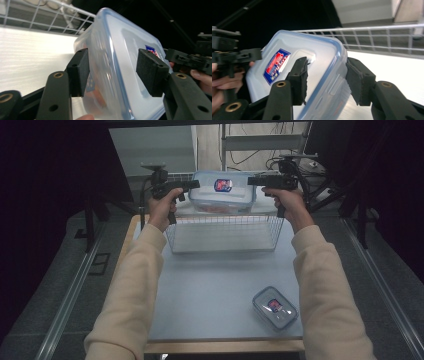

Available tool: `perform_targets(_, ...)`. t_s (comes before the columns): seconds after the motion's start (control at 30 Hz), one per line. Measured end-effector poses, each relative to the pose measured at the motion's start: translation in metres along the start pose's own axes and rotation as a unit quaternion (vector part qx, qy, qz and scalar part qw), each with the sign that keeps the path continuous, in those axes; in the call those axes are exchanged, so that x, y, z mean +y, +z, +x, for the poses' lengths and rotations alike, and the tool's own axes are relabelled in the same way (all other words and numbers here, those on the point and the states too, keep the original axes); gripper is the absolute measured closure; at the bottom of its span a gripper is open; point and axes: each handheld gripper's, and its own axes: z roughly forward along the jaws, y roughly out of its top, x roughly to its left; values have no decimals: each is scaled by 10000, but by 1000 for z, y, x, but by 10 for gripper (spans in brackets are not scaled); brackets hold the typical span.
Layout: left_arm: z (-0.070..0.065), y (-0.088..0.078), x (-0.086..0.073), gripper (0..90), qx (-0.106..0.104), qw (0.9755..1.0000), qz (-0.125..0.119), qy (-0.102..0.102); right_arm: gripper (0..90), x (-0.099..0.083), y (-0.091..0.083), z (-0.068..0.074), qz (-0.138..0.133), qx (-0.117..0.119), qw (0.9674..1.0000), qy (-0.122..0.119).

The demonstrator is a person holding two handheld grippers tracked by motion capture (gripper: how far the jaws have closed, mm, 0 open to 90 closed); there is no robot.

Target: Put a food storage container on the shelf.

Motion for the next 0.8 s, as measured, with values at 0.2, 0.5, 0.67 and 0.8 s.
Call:
perform_targets(0.2, 0, -2, -3, 333, -65, 10000, -61, 0, 415, 0, -5, 7, -227, -216, 9995, -45)
perform_targets(0.5, -15, -41, -20, 315, -53, 9985, -252, 493, 454, -19, -42, 20, -209, -85, 9992, -328)
perform_targets(0.67, -25, -57, -40, 333, -65, 9967, -192, 784, 602, -48, -51, 26, -13, 27, 9989, -463)
perform_targets(0.8, -28, -63, -53, 336, -75, 9956, -101, 928, 823, -69, -48, 31, 154, 62, 9978, -647)
